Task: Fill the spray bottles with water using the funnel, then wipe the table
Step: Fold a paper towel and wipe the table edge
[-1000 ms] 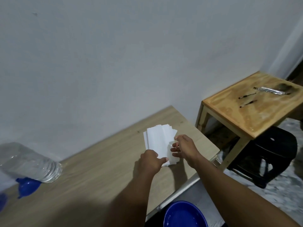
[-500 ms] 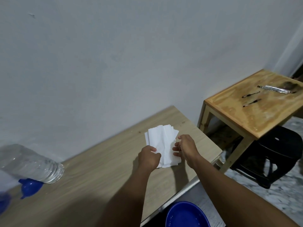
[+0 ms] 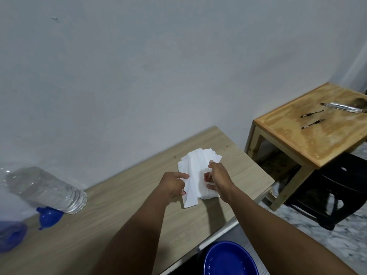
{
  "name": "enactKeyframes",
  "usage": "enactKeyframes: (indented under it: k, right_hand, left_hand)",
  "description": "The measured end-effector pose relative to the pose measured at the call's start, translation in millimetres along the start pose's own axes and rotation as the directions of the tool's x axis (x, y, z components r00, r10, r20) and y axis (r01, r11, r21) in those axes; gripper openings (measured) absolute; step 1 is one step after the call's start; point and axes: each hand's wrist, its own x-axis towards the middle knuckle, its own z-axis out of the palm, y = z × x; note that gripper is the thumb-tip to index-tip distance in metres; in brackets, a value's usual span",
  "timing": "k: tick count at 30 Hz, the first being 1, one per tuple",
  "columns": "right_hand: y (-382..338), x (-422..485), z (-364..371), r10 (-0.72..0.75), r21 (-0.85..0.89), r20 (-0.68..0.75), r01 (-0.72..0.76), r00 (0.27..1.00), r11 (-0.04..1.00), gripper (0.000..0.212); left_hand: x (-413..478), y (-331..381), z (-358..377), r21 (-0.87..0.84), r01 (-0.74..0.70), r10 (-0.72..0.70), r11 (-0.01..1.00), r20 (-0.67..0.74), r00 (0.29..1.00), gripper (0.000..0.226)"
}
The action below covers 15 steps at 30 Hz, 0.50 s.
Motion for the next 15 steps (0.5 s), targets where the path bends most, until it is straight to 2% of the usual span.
enactKeyframes:
  k: [6,10,15]
  right_hand:
    - [3.1,2.5,-4.4,-0.005,-0.048,-0.037,0.003,0.999,0.999,0.034]
    - [3.3,0.3,-2.1,-0.044,-0.095,-0.037,0.040,0.998,0.995,0.030]
    - [6.2,-1.1,3.0,-0.077,-0.224,0.008,0.077,0.997,0.972,0.036]
  left_hand:
    - [-6.8,4.3,-10.4,-0.046,-0.067,0.063,0.997,-0.091,0.994,0.036]
    - [-6.9,-2.9,-14.3,-0.047,-0.097,0.089,0.994,-0.139,0.986,0.031]
    - [-10.4,-3.1,-21.6,-0.091,-0.076,0.062,0.993,-0.148,0.987,0.030]
